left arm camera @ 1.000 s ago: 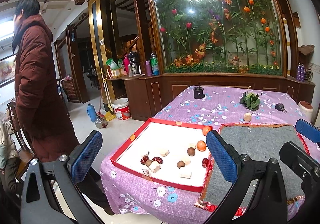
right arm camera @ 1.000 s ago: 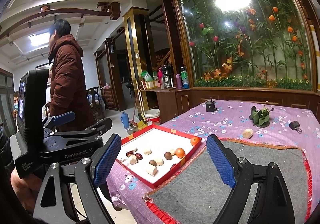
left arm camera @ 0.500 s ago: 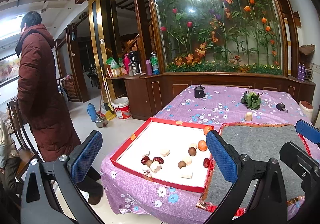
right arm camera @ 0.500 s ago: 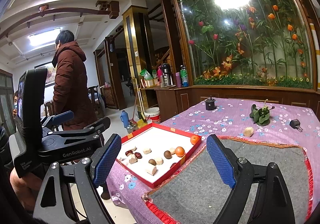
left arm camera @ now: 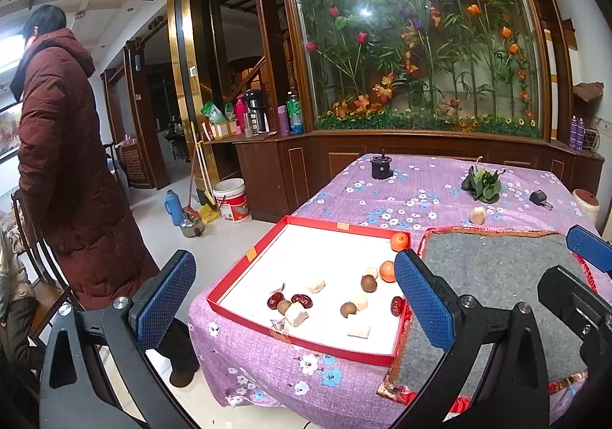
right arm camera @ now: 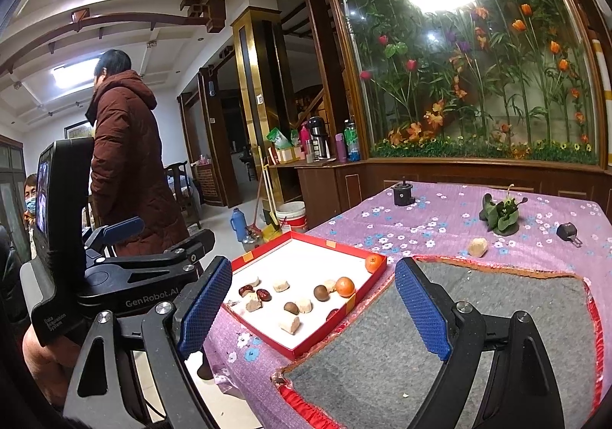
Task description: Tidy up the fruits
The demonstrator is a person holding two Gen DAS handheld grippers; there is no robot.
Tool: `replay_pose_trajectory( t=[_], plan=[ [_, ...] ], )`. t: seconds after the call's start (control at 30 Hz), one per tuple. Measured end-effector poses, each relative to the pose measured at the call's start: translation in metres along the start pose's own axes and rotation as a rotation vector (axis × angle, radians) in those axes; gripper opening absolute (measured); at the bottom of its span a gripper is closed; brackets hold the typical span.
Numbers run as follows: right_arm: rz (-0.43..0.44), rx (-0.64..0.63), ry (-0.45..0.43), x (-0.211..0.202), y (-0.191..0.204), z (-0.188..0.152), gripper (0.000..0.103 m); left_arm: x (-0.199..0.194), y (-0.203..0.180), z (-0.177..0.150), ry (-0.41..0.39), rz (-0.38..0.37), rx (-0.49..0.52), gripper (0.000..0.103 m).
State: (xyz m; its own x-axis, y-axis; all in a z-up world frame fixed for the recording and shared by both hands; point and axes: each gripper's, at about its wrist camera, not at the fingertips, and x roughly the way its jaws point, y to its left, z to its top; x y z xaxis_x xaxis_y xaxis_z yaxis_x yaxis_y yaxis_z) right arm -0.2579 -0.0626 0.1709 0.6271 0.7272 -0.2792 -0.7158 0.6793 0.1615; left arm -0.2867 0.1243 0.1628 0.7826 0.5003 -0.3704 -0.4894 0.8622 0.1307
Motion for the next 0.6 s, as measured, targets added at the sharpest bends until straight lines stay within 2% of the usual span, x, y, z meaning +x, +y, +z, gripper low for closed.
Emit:
replay_pose_trajectory(
  t=[0.4,0.6],
  plan=[
    [0.009,-0.016,0.031,0.029,0.006,0.006,0.088,0.022,0.010,0.004,0.029,0.005,-0.014,0.103],
    [0.014,-0.001,0.053,0.052,0.002,0.010,0.088,0.037,0.008,0.007,0.017,0.005,0.011,0.103]
  ],
)
